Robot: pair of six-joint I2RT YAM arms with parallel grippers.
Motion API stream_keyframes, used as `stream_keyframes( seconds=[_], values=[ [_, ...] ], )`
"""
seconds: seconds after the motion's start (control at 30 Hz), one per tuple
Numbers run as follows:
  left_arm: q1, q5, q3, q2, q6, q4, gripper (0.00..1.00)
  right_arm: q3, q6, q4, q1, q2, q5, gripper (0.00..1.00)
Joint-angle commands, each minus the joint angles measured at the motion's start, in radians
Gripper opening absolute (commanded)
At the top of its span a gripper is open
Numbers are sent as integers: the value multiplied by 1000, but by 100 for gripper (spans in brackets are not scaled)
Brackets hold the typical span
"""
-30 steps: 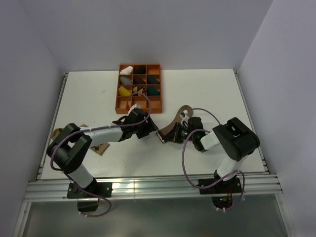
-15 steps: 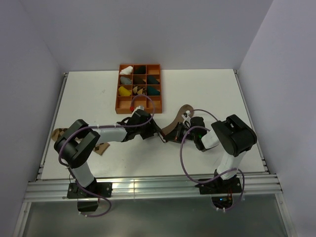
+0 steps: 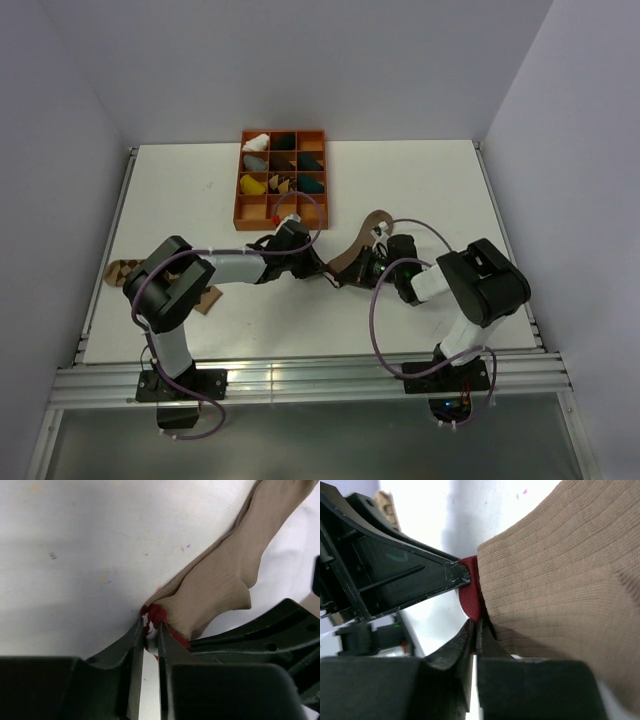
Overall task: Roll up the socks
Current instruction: Roll the sock at the center of the board.
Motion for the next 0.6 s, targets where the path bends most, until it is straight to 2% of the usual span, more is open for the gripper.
stream_keyframes(
  seconds=[0.0, 0.07, 0.1, 0.17, 0.27, 0.4, 0.57],
  values=[
    [-11, -9, 67, 27, 52, -114, 17, 23, -125, -170, 1, -114, 131, 11],
    [-14, -24, 97, 21, 78, -134, 7, 40, -200, -280, 28, -172, 185, 19],
    [-14, -29, 106, 20, 87, -191, 4, 46, -225, -313, 43, -229, 248, 27],
    [-15, -34, 139, 16, 116, -229, 2, 63, -291, -393, 93, -283, 323, 35],
    [-18, -32, 186, 22, 152, -303, 1, 89, -377, -472, 189, -366, 487, 42],
    [-25, -66, 232, 36, 179, -371, 1, 97, -444, -477, 278, -404, 578, 43],
    [-28, -61, 261, 48, 187, -412, 1, 113, -518, -465, 366, -372, 710, 46]
  ],
)
